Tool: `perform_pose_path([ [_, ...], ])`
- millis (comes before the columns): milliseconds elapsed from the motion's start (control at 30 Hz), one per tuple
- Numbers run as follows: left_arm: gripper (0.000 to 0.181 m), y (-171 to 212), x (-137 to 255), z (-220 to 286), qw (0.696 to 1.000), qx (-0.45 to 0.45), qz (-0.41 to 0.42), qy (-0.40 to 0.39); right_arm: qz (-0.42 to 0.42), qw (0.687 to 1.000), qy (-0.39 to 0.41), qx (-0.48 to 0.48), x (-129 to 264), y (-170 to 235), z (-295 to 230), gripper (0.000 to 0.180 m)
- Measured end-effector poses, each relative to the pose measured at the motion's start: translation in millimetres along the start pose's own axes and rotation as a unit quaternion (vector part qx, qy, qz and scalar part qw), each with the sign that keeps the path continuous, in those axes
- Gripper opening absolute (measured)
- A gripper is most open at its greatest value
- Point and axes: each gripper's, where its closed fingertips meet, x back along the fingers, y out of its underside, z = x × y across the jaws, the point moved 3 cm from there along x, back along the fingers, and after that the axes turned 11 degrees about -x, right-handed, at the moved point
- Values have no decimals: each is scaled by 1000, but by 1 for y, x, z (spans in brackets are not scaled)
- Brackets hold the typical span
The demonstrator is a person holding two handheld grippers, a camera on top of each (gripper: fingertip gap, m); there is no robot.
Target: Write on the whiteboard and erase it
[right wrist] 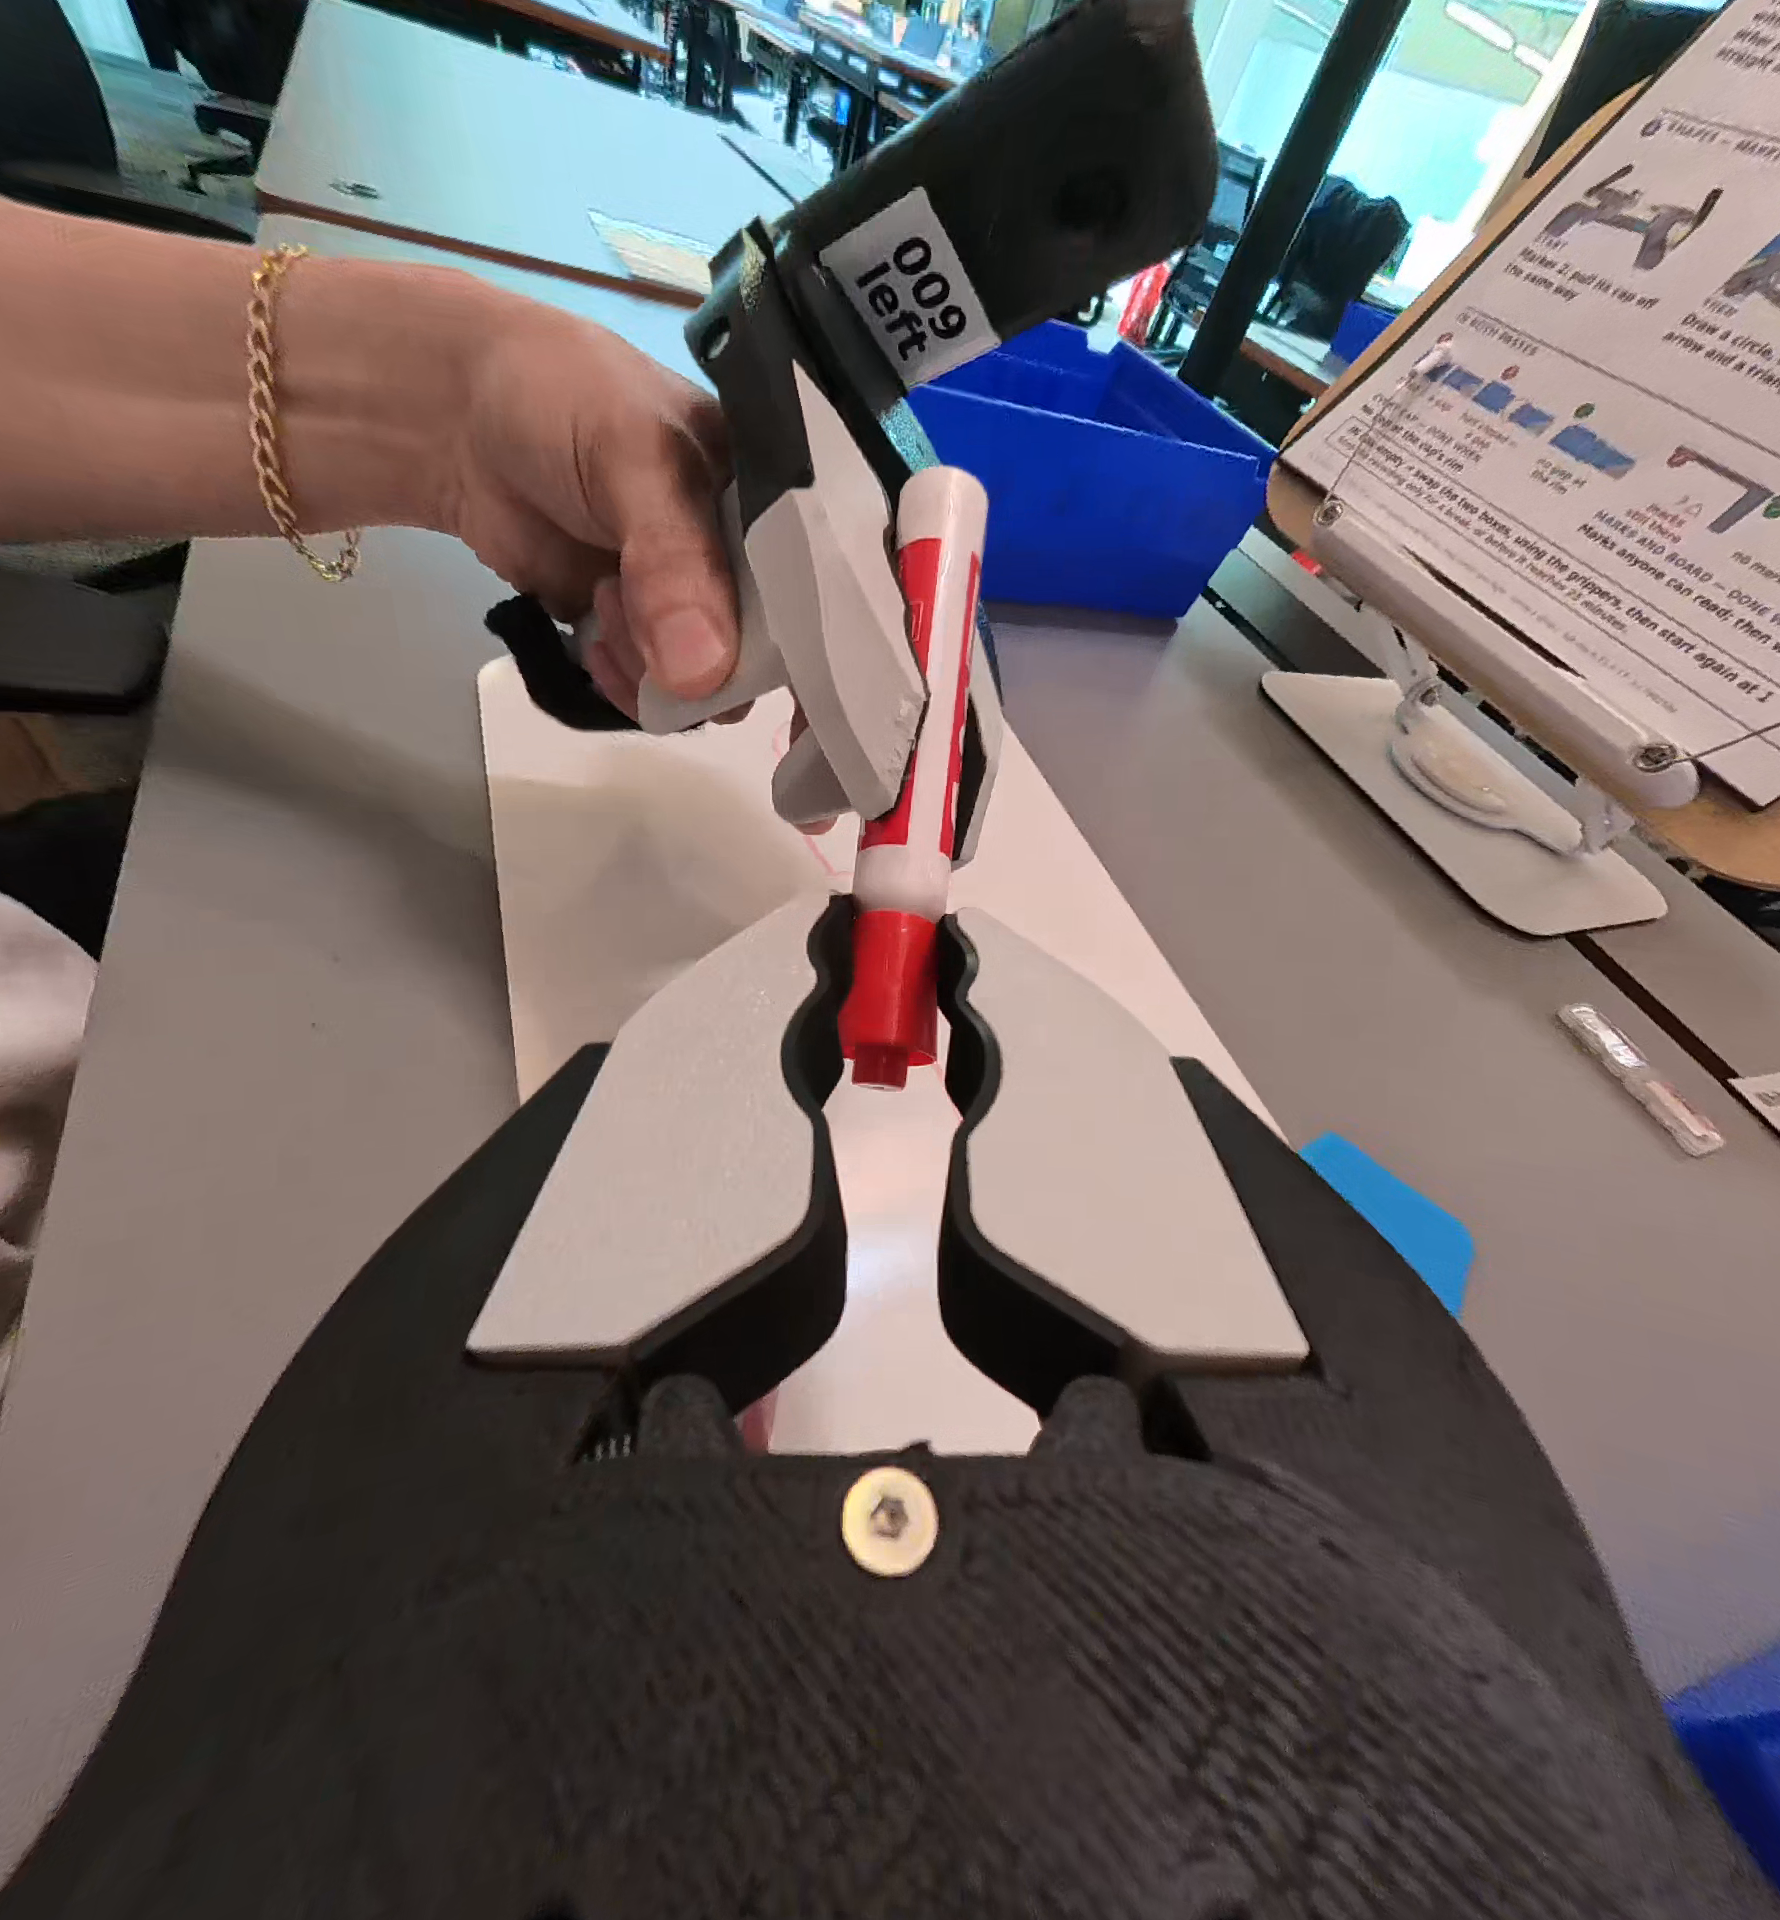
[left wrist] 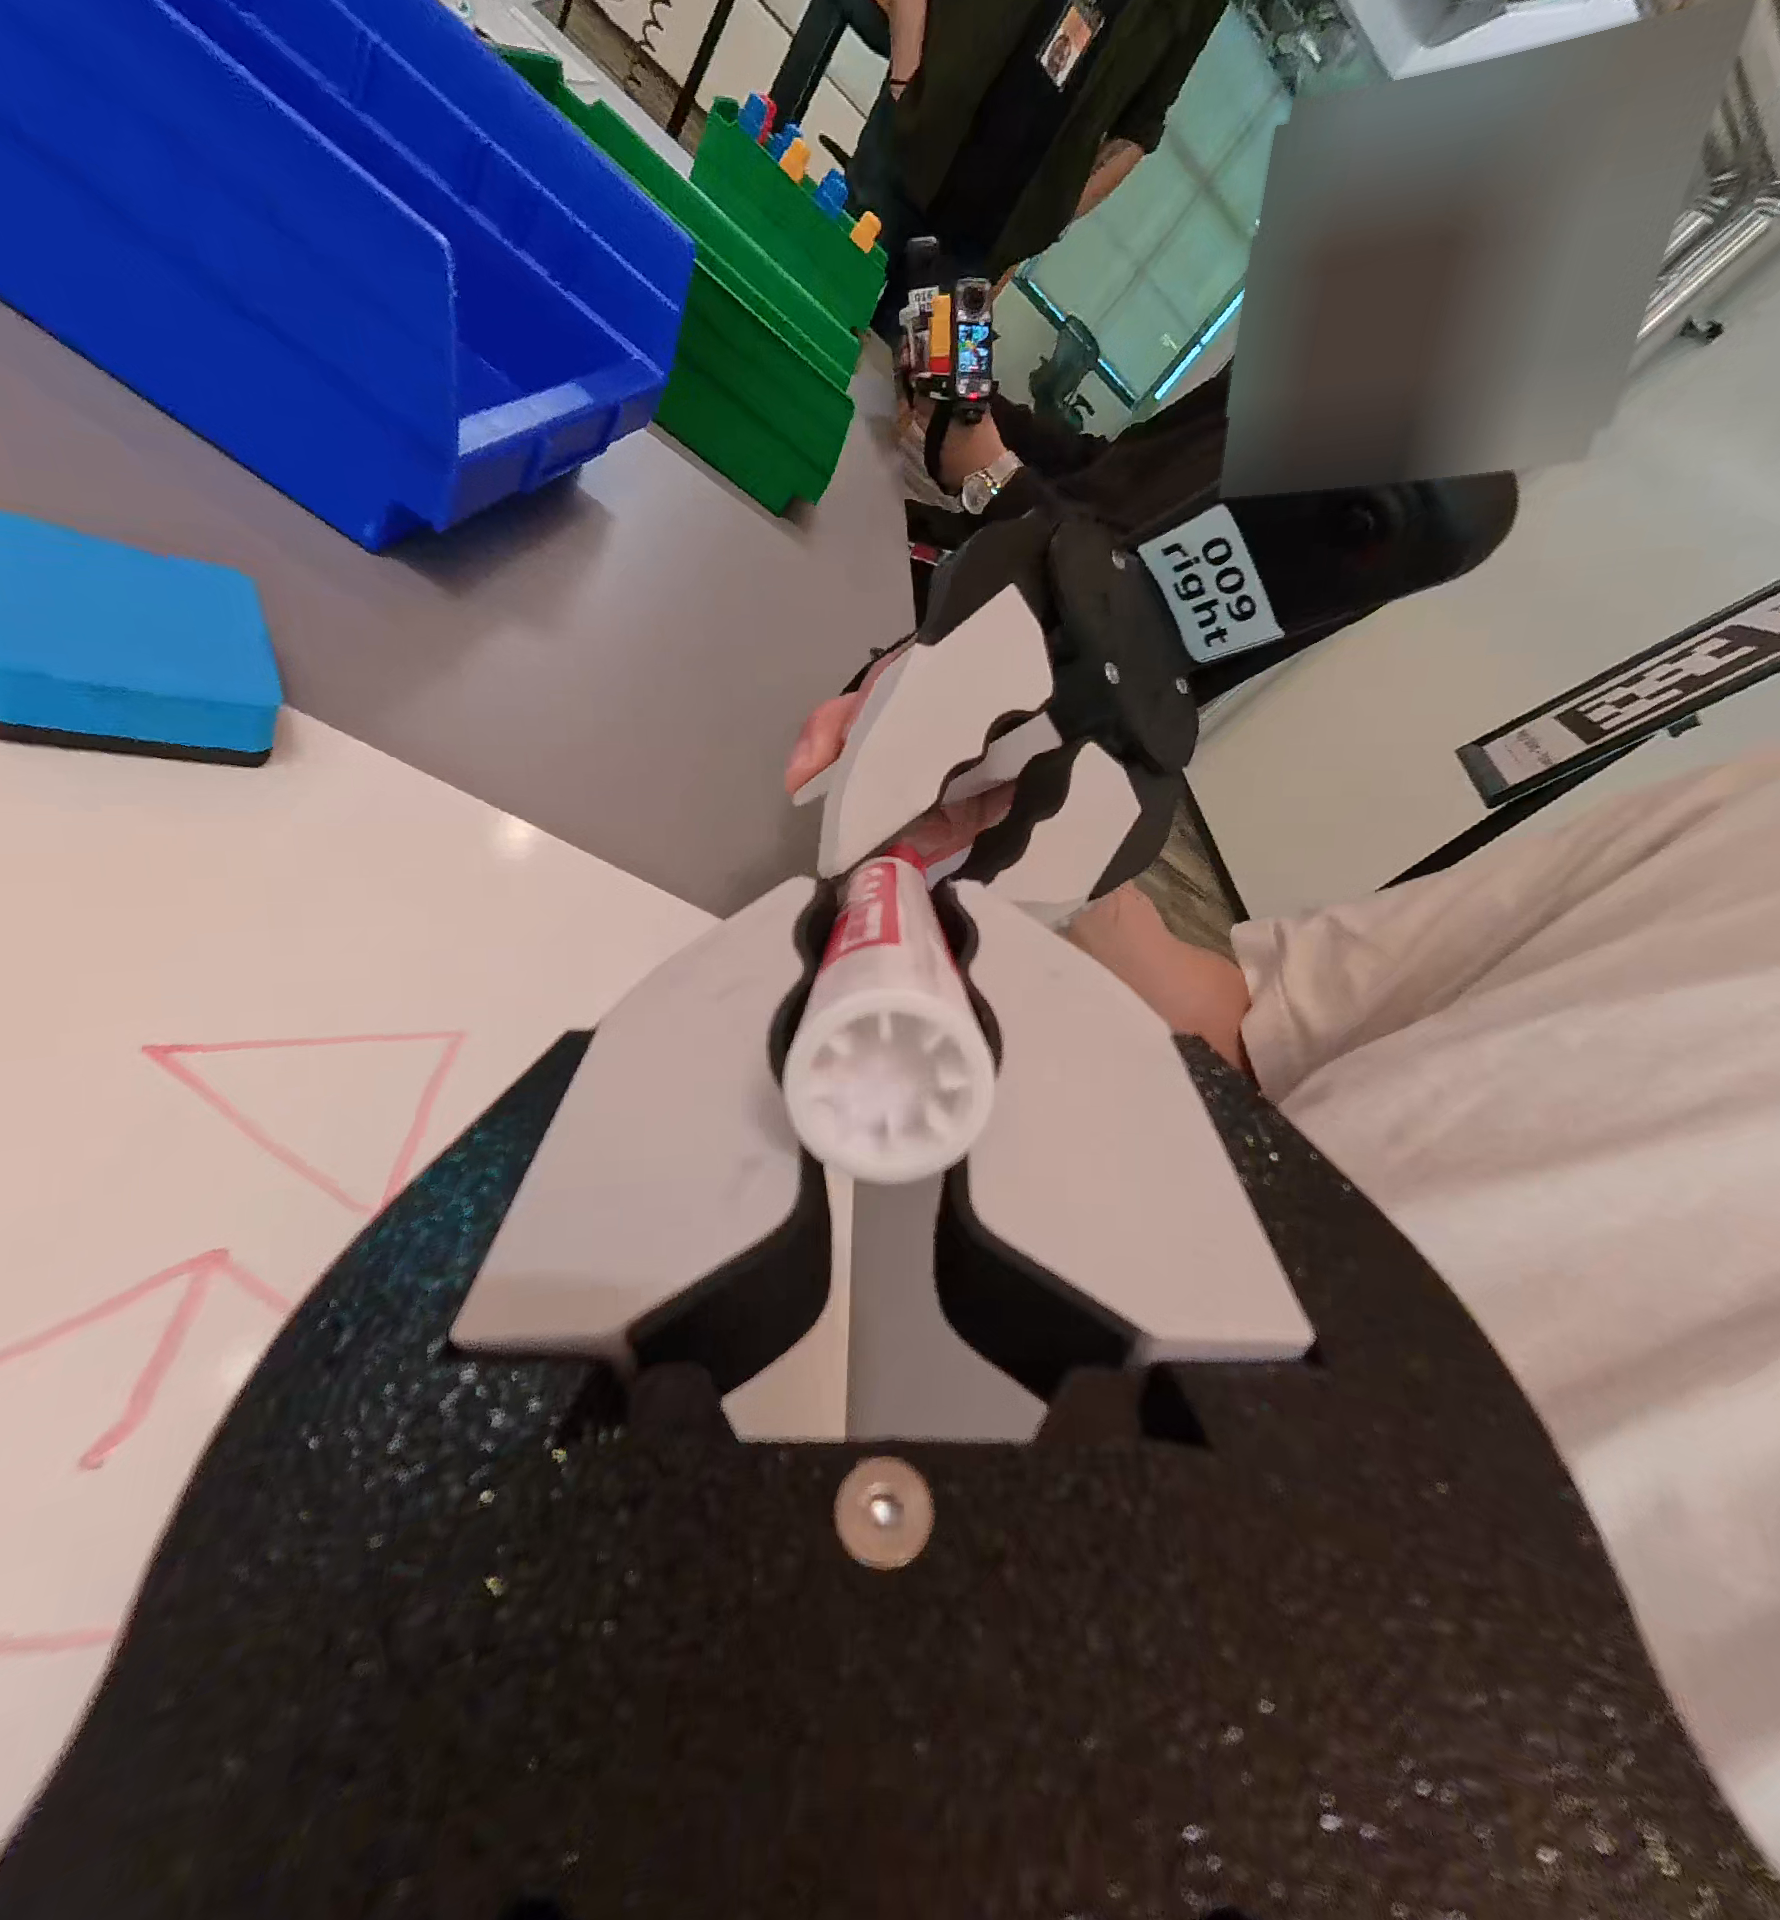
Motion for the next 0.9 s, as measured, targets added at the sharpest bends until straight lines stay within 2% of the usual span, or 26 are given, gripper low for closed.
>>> perform_pose_path([
  [33, 19, 1, 1, 0, 1000, -2, 3, 2, 6, 1000, -3, -7, 0, -1, 0, 17],
  [200, 19, -12, 2, 0, 998, -27, 56, -2, 30, 999, 13, -39, 3, -9, 6, 17],
  [300, 28, -25, 5, 4, 995, -41, 90, 0, 48, 996, 52, -53, 18, -16, 19, 17],
  [400, 30, -30, 19, 3, 990, -84, 104, -45, 67, 986, 127, -78, 56, -25, 47, 17],
  [533, 33, -24, 36, 2, 985, -116, 86, -98, 72, 950, 275, -131, 117, -26, 107, 17],
  [633, 33, -18, 41, 2, 985, -114, 84, -103, 48, 928, 336, -153, 137, -16, 142, 17],
  [900, 33, -1, 50, 0, 983, -119, 72, -116, -3, 890, 399, -223, 134, 8, 203, 17],
])
